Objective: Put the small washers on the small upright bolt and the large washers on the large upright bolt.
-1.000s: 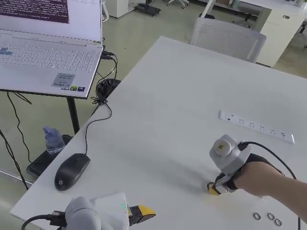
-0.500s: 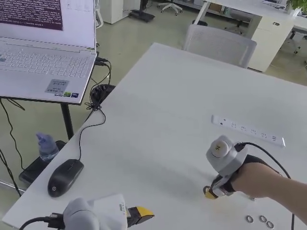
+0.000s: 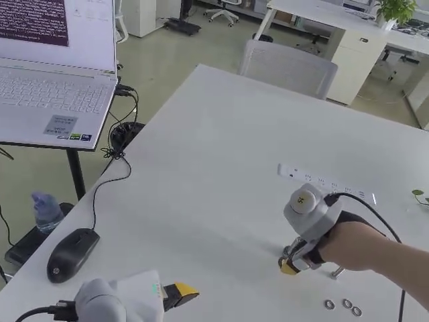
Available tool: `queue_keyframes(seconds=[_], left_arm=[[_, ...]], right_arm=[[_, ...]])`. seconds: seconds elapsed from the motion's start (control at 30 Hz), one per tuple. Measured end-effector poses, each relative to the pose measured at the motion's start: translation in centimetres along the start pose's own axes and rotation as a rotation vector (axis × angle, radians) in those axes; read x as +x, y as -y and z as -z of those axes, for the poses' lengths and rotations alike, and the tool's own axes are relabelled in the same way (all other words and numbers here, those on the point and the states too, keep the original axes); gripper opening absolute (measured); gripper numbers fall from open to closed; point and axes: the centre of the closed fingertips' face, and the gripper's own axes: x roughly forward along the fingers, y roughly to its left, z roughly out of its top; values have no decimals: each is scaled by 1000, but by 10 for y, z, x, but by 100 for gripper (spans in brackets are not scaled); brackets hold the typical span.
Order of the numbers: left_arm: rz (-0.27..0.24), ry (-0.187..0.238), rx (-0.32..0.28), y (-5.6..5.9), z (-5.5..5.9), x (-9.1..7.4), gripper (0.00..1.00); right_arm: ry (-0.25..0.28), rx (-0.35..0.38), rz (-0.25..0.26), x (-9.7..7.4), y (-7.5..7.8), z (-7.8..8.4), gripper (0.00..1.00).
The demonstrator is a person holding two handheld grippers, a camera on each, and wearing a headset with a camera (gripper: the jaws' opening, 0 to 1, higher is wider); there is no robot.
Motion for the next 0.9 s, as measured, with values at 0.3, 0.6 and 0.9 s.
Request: queue_keyframes(seconds=[0.3,0.6,0.9], left_arm=[[-69,16,-23,-21,3,-3,81],[-106,31,-47,-31,6,-5,81],[-129,34,-54,-36,8,-6,82]], right_arm=[[16,10,21,-17,6,3,21],[34,28,45,-33,20,1,21],[37,40,76,-33,35,5,21]])
